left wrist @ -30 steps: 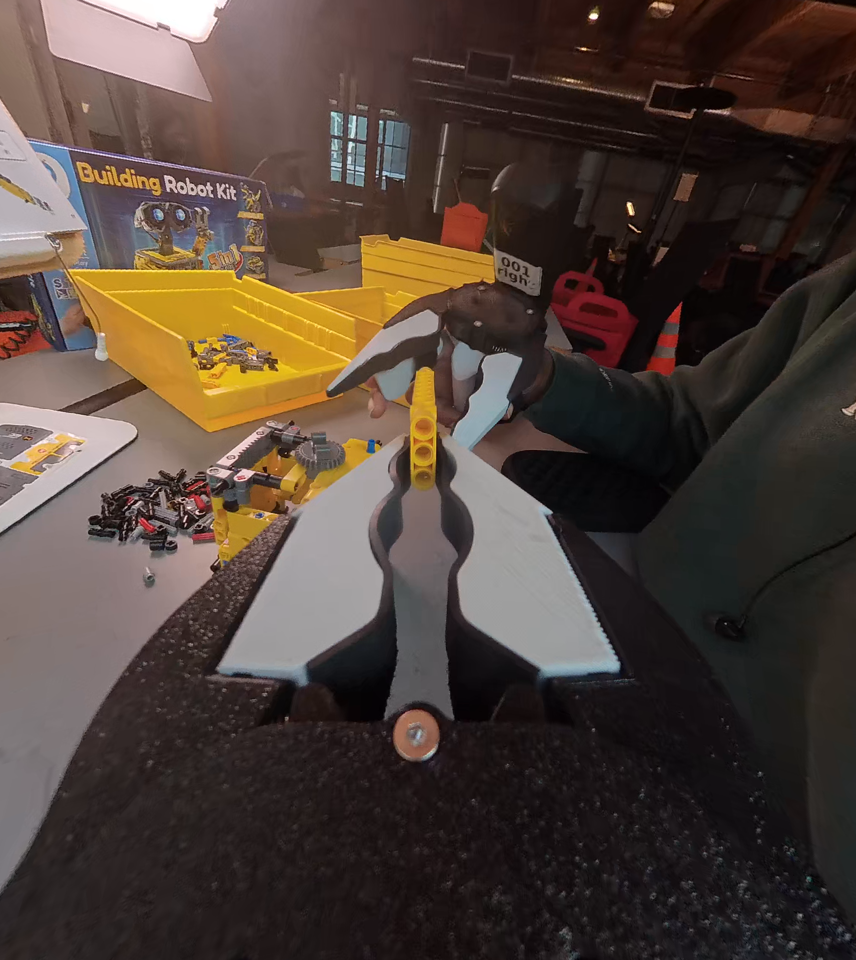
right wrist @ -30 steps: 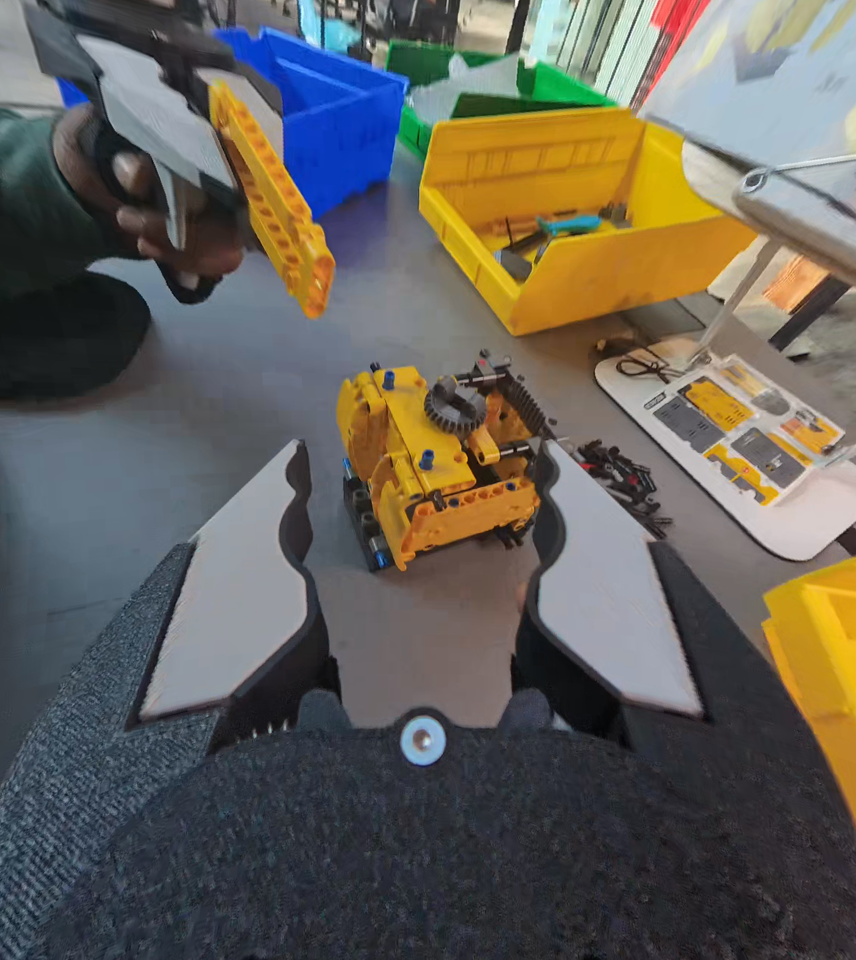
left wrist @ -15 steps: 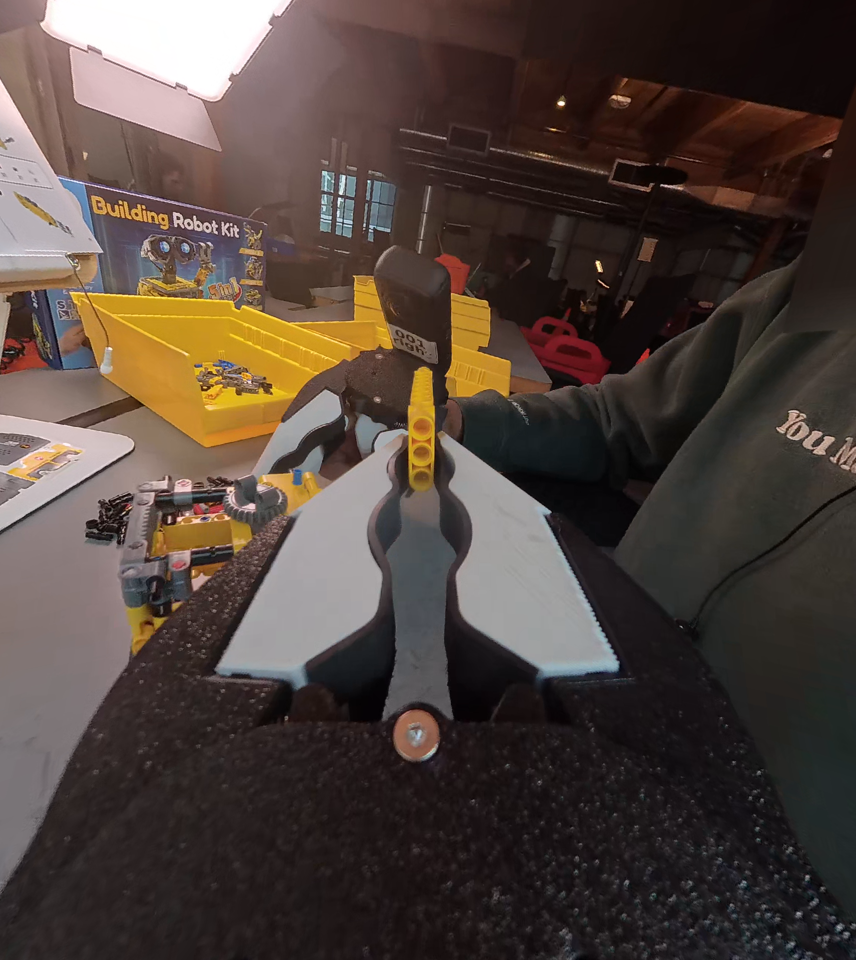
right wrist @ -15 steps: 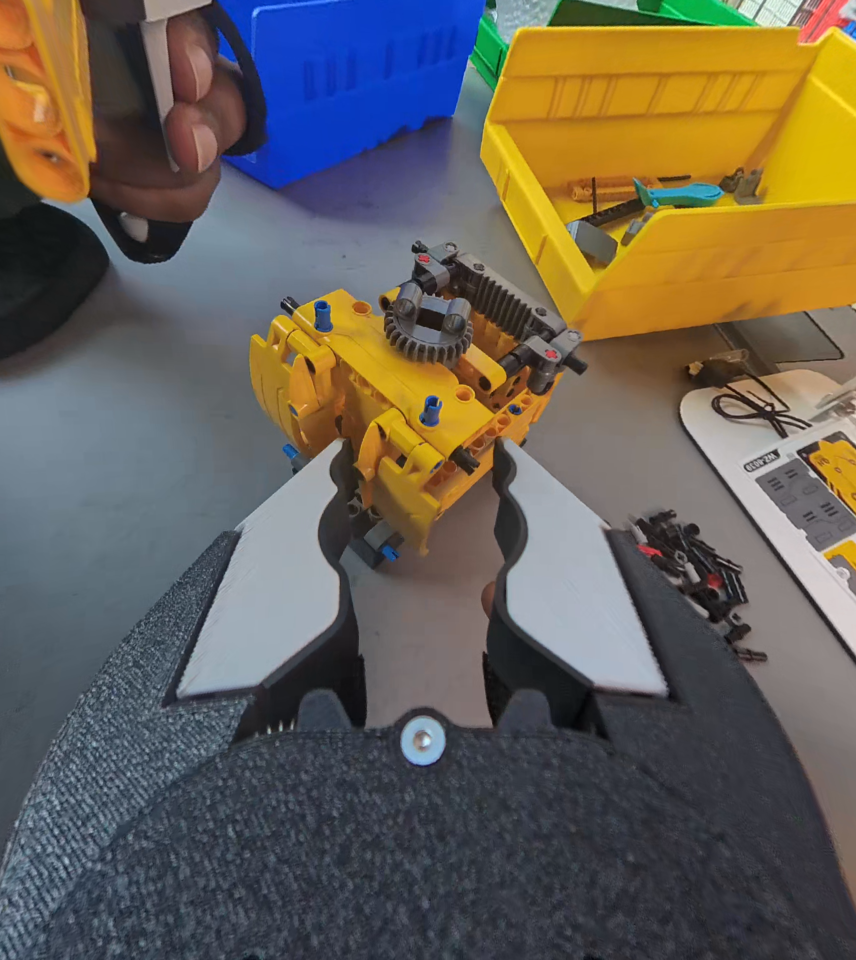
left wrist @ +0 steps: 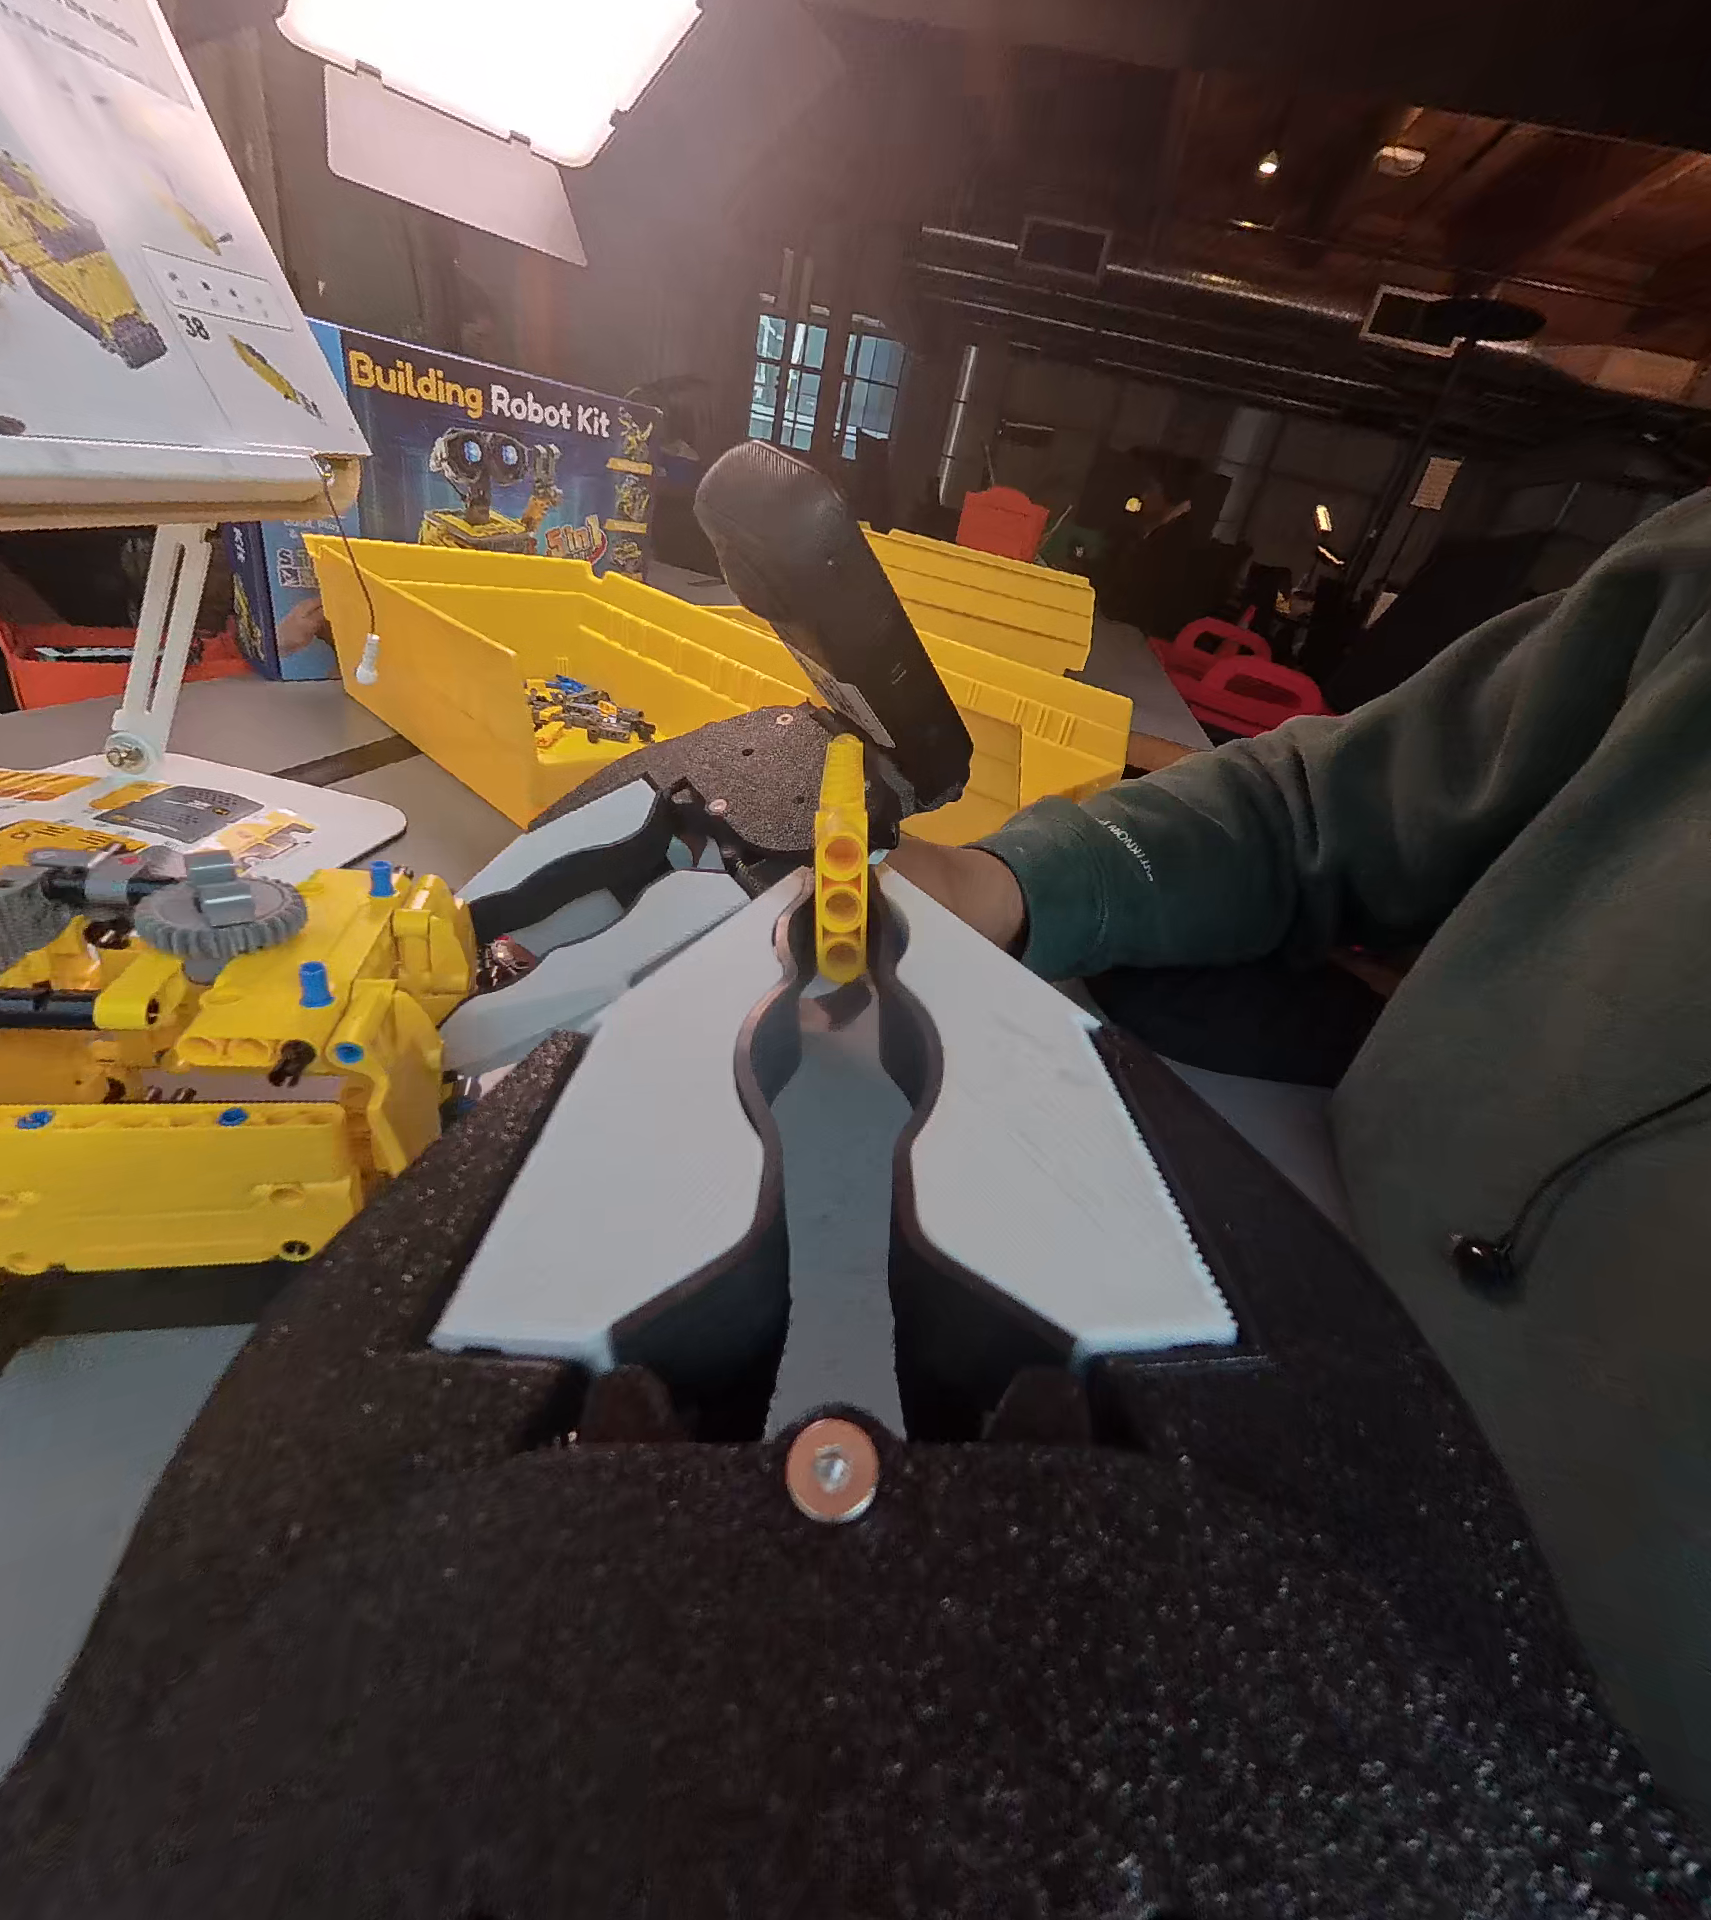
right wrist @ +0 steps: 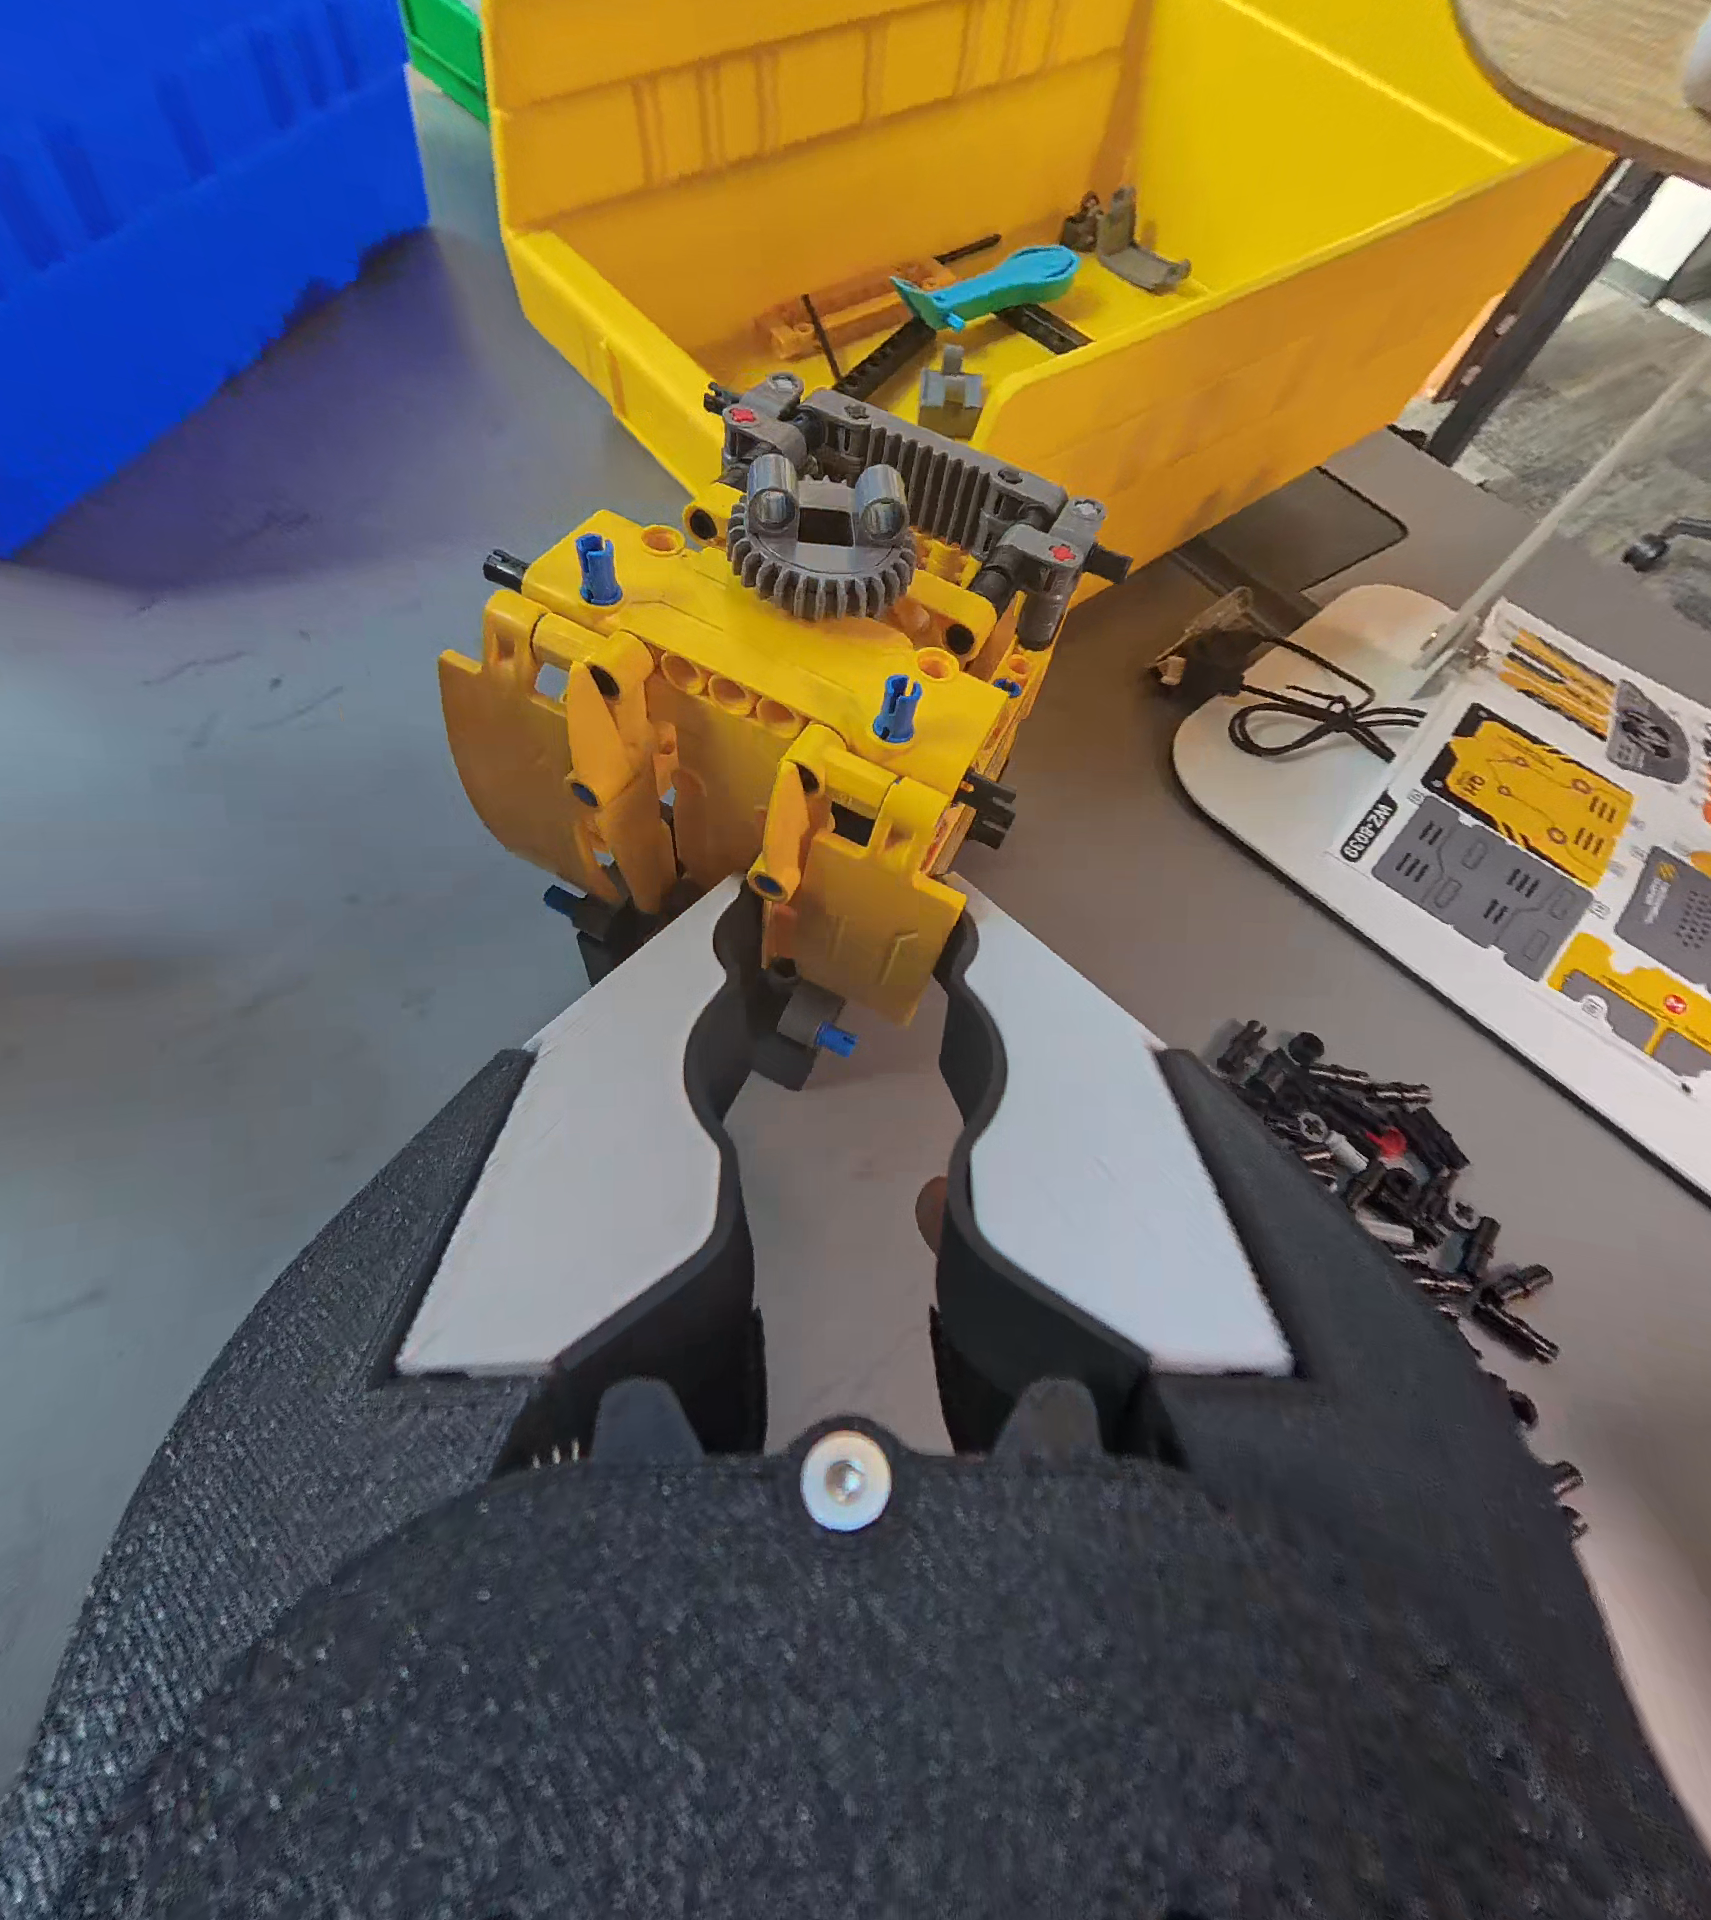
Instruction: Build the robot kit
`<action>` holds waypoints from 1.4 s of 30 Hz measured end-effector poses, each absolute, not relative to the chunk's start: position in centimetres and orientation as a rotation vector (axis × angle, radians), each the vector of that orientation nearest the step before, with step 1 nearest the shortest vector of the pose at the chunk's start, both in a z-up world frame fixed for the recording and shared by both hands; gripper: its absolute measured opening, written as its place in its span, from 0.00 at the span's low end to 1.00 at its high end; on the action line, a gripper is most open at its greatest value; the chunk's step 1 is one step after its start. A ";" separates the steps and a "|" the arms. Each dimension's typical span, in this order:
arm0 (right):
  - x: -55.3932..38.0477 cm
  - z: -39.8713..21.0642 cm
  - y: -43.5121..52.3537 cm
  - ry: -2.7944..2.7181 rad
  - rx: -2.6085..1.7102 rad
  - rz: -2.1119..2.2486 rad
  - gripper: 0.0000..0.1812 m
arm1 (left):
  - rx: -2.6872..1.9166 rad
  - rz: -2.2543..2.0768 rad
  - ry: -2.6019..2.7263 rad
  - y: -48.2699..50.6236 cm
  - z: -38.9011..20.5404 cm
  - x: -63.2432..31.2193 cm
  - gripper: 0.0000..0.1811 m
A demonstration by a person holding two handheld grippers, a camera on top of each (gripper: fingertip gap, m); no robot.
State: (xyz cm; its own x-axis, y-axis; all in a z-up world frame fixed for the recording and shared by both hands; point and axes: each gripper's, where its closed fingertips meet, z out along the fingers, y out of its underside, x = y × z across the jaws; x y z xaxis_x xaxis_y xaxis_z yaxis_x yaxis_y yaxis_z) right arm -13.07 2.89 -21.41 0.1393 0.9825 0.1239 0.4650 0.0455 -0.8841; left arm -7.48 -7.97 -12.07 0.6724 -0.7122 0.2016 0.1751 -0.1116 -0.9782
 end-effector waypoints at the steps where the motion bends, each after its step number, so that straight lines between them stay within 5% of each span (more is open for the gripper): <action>1: -13.3 -21.4 3.1 -1.430 -1.559 0.745 0.18 | -1.512 -0.796 0.467 -7.9 -12.3 -7.4 0.04; 9: -9.7 -18.1 2.4 -1.518 -1.420 0.886 0.32 | -1.550 -0.853 0.279 -6.4 -13.1 -8.8 0.04; 19: -2.0 -14.9 -3.9 -1.647 -1.121 1.234 0.24 | -1.593 -0.969 0.414 -6.4 -14.7 -3.7 0.04; 22: -1.1 -14.9 -5.3 -1.705 -1.108 1.364 0.05 | -1.622 -0.947 0.504 -6.8 -15.7 -1.7 0.04; 36: 1.3 -25.8 -2.6 -2.146 -1.228 0.802 0.05 | -2.097 -0.303 1.068 -4.9 -26.7 -1.1 0.05; 42: 1.0 -25.8 -2.1 -2.118 -1.251 0.802 0.08 | -2.074 -0.324 1.092 -4.8 -26.7 -0.4 0.05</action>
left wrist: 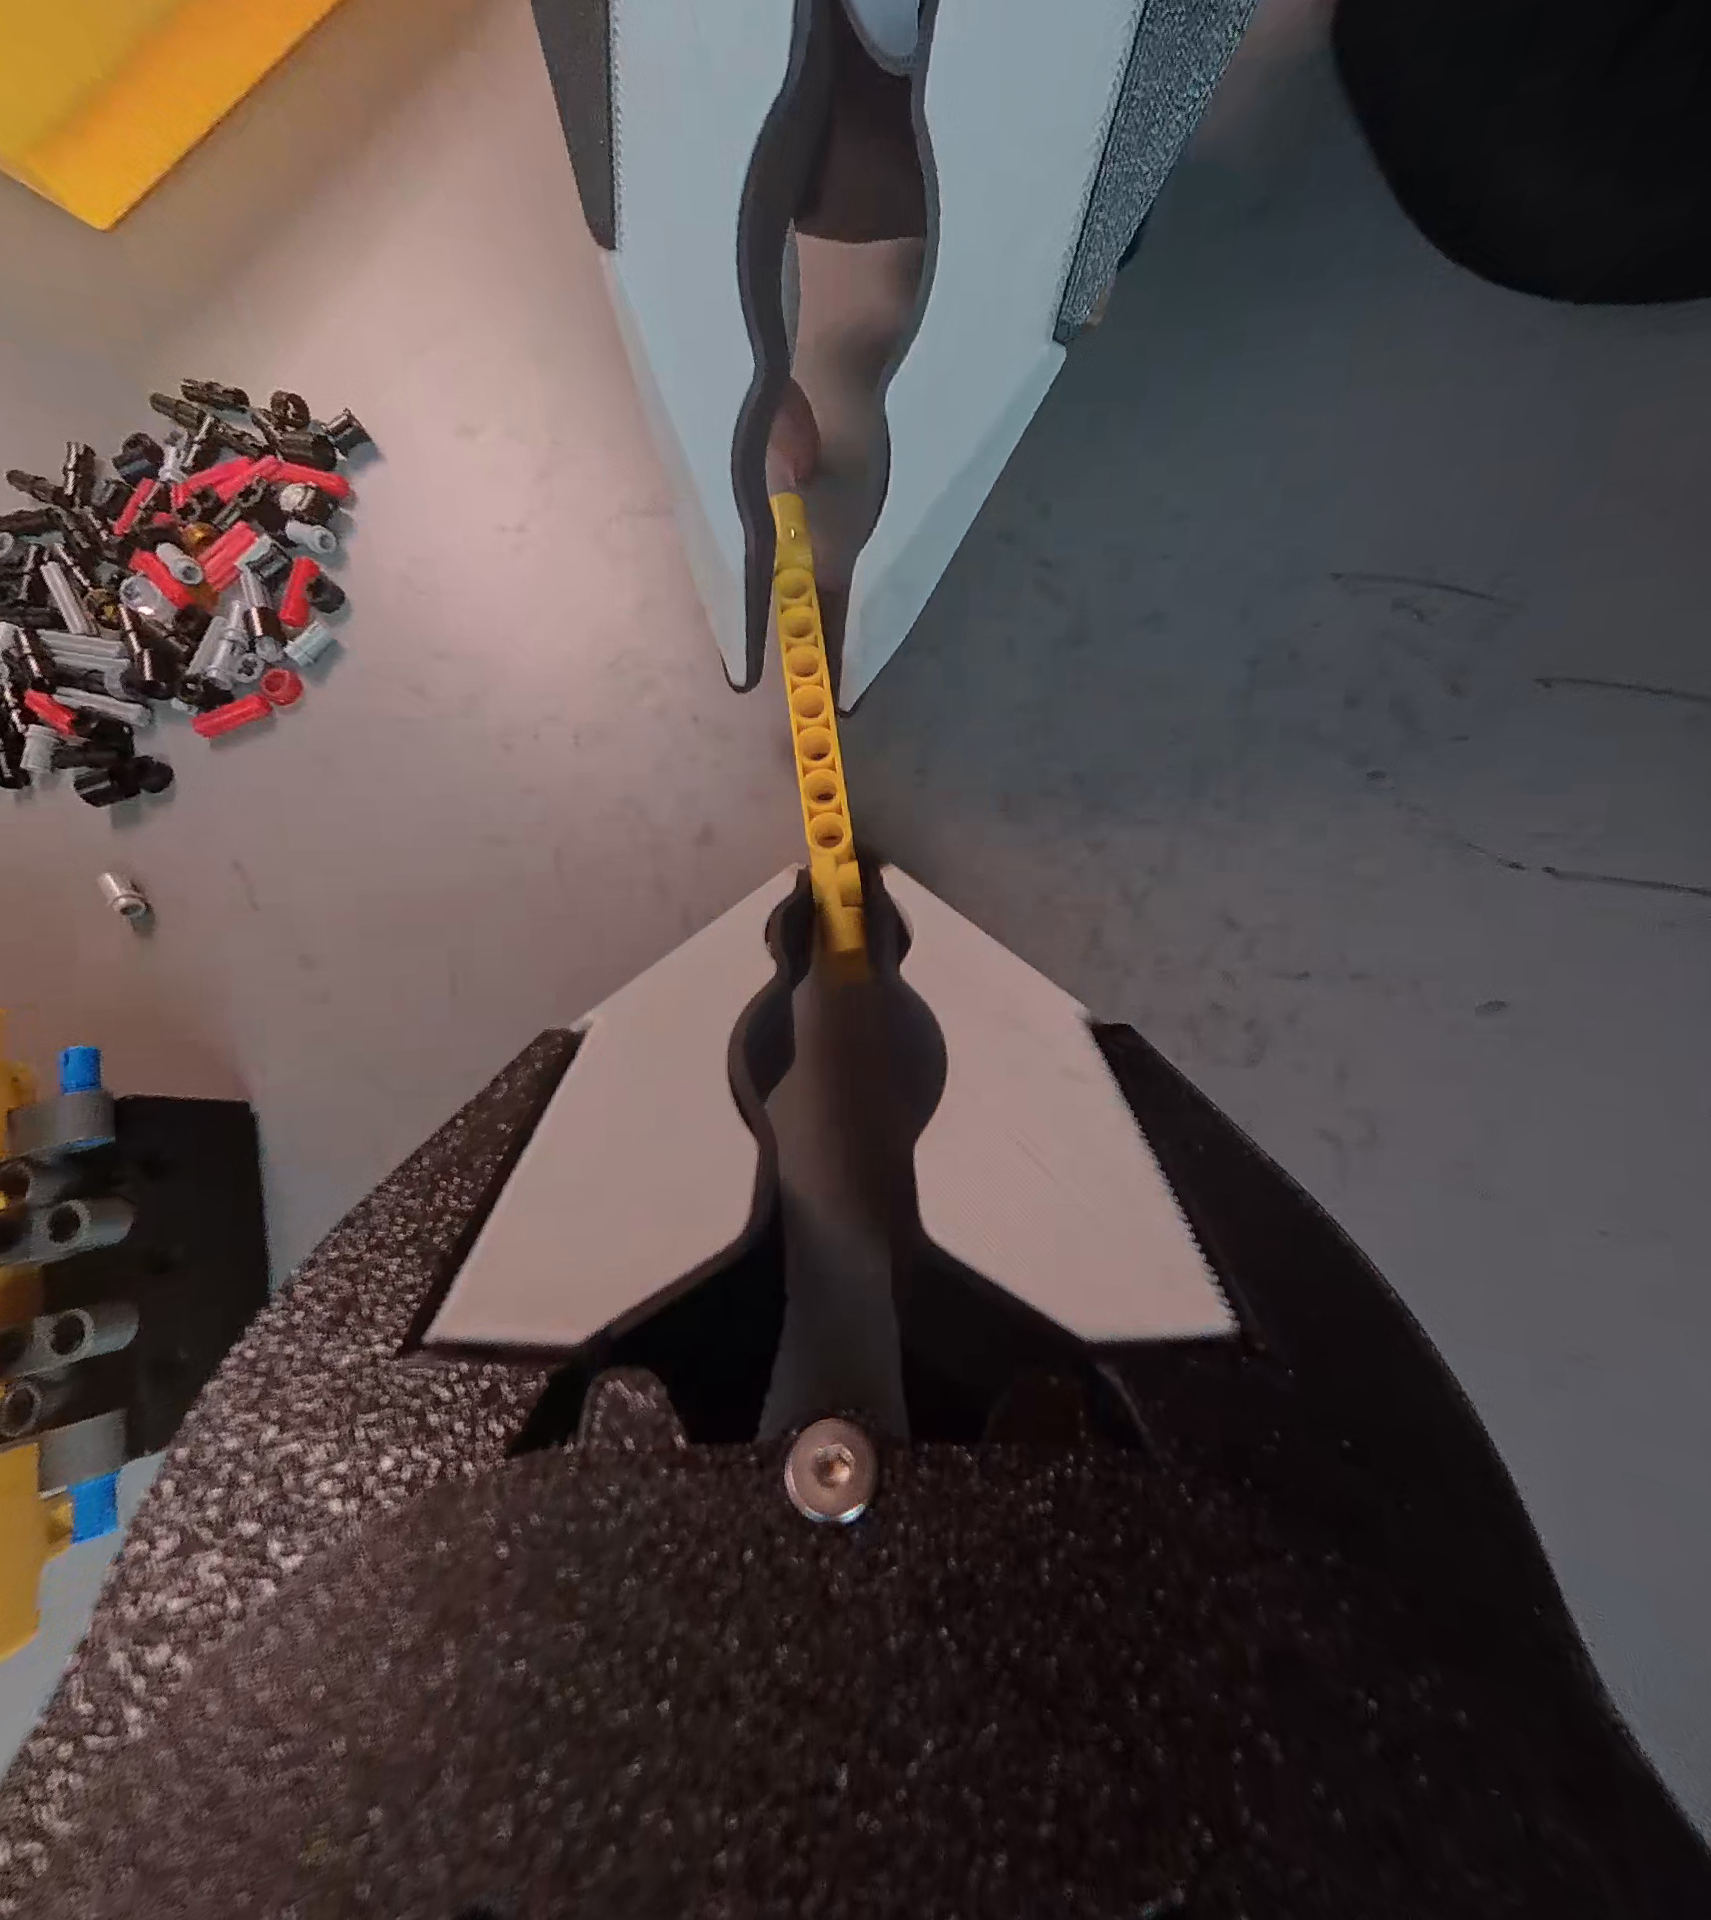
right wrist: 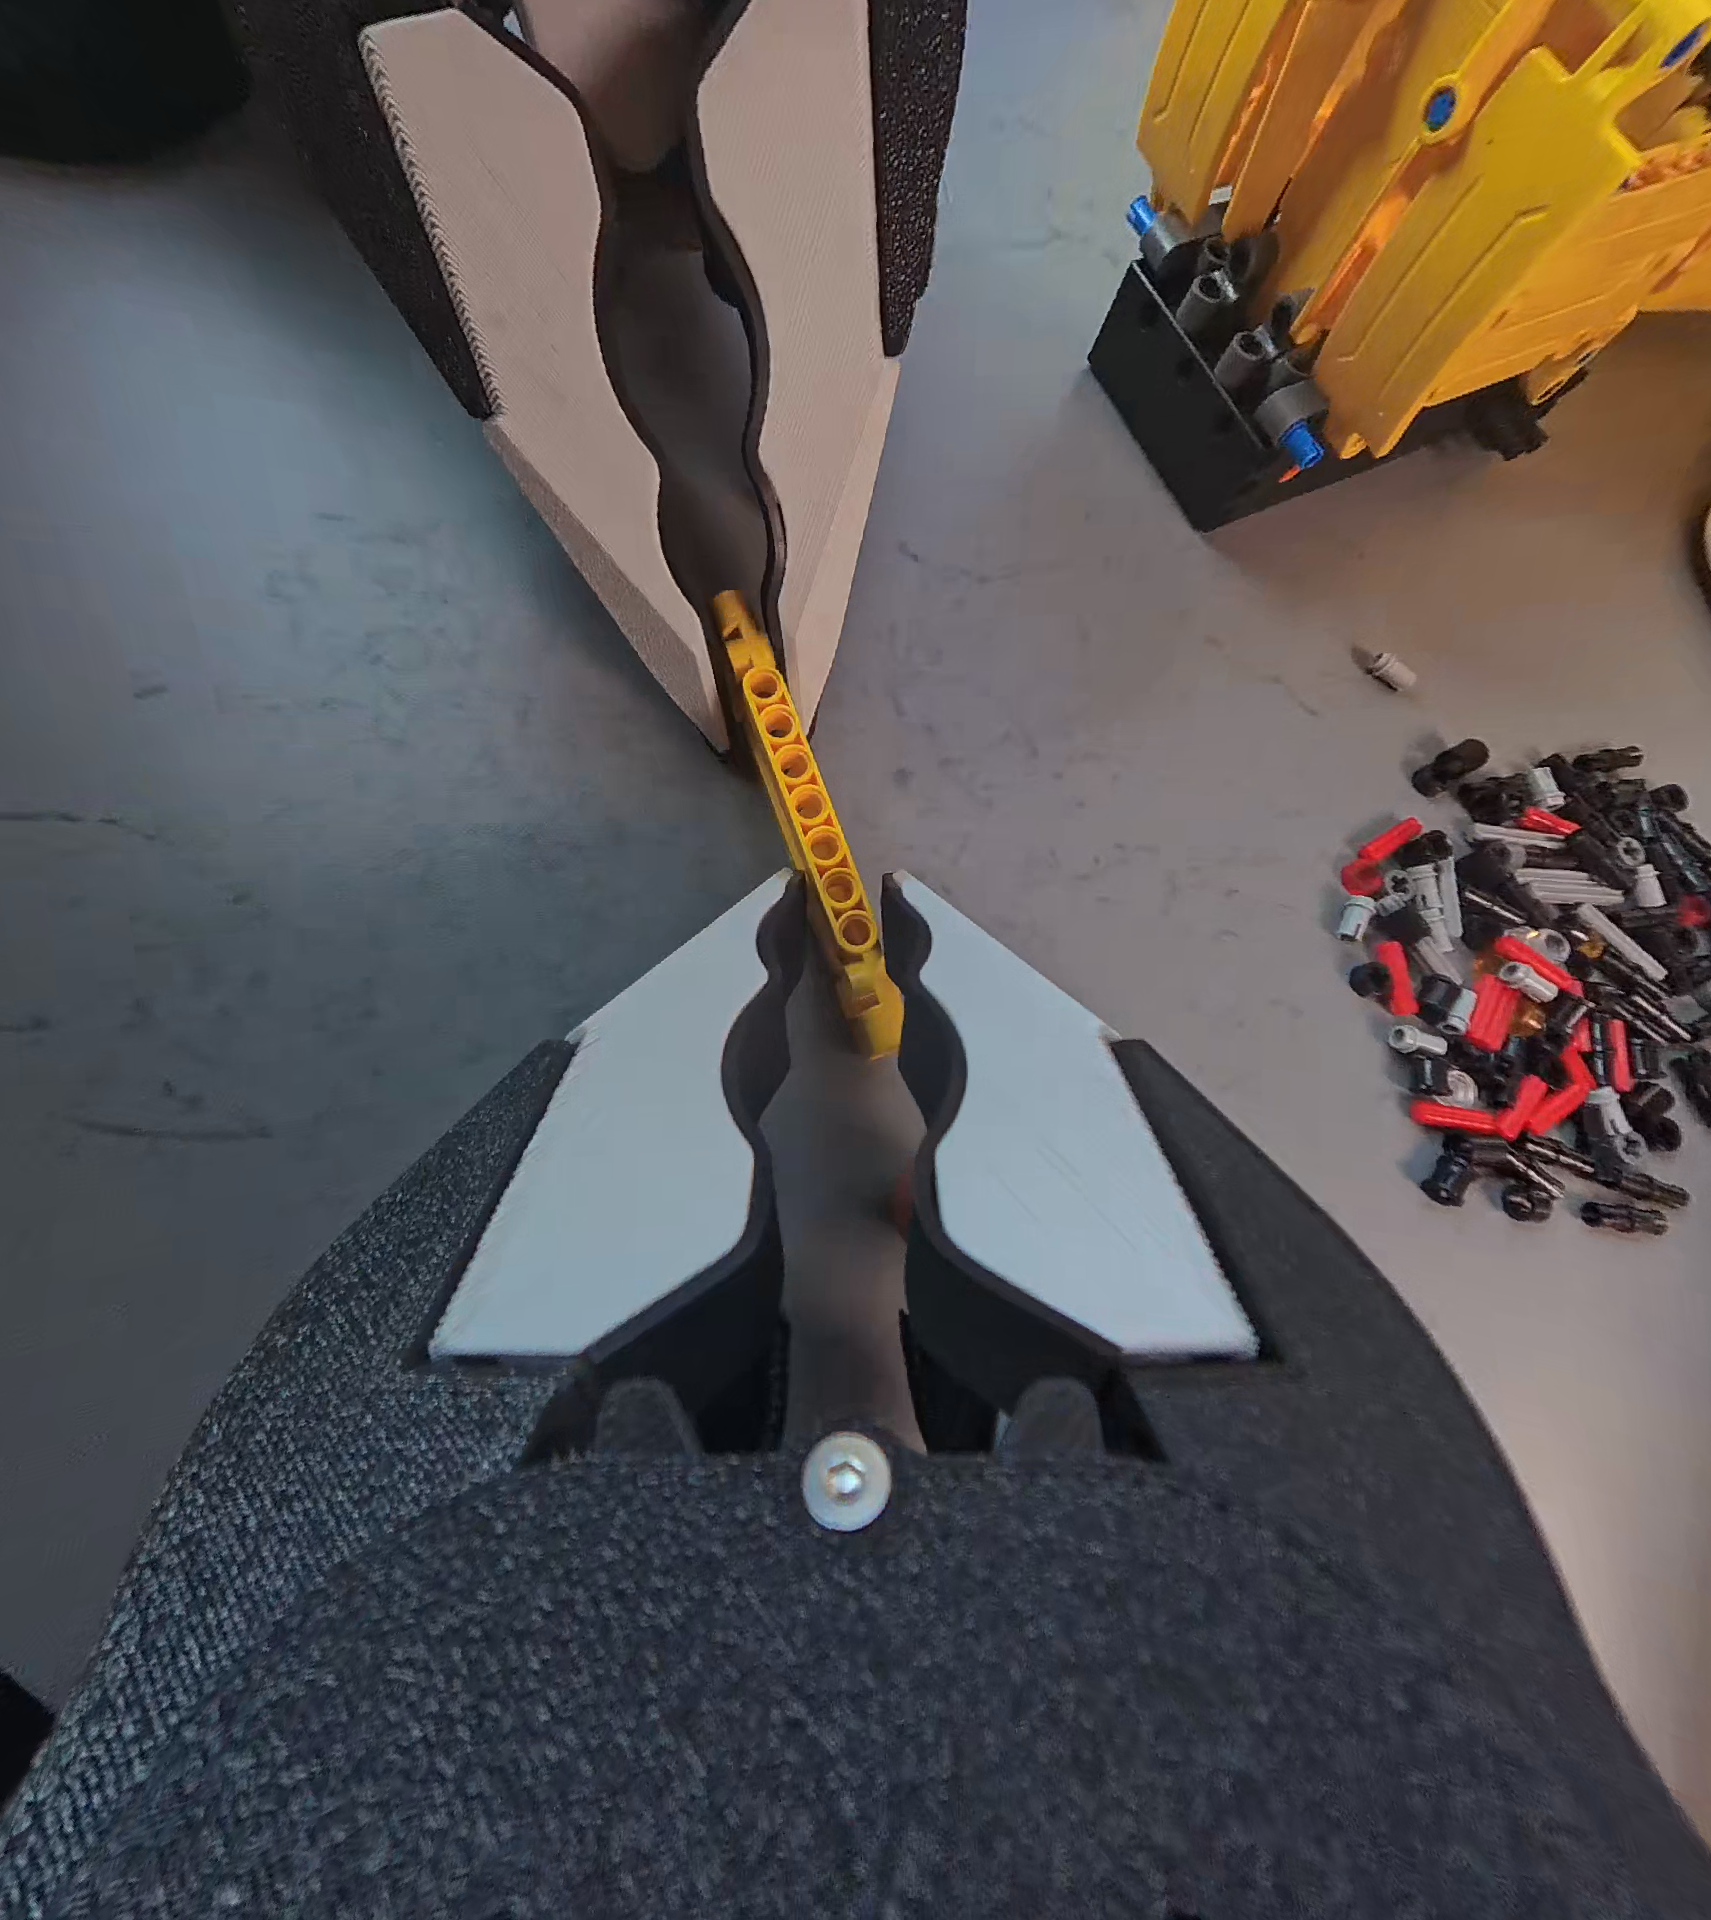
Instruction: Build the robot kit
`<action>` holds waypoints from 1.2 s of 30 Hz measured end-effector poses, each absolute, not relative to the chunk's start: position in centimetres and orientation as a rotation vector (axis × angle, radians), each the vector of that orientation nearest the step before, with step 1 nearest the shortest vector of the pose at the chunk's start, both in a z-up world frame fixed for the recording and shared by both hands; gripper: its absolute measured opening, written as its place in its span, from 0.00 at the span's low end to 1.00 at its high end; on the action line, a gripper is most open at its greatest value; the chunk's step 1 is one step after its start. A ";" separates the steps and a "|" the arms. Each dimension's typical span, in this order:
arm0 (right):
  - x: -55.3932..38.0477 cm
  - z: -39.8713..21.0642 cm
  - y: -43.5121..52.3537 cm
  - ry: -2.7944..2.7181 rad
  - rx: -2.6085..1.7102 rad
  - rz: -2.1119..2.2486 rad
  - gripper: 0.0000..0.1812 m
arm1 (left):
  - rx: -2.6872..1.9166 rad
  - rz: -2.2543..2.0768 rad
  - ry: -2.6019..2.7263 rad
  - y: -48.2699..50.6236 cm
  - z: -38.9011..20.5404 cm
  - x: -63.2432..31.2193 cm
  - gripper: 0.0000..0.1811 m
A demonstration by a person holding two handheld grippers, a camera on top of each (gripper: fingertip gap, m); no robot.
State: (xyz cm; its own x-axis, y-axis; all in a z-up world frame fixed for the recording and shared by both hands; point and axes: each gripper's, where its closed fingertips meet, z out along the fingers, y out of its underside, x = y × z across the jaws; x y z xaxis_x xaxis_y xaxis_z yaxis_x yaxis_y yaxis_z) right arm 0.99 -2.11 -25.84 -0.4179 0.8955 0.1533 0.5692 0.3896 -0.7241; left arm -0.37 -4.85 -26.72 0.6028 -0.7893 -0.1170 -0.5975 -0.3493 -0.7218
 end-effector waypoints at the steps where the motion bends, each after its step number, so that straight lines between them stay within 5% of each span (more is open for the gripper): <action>1: 1.0 -25.8 -2.0 -2.112 -1.255 0.809 0.08 | -2.073 -0.315 1.089 -4.9 -26.7 -0.5 0.05; 30: 2.1 -25.3 -0.2 -2.037 -1.332 0.850 0.05 | -1.985 -0.269 0.754 -3.2 -23.2 -4.3 0.14; 36: 2.8 -25.8 -2.9 -2.208 -0.994 0.647 0.10 | -2.018 -0.369 0.731 -4.0 -23.3 -3.9 0.17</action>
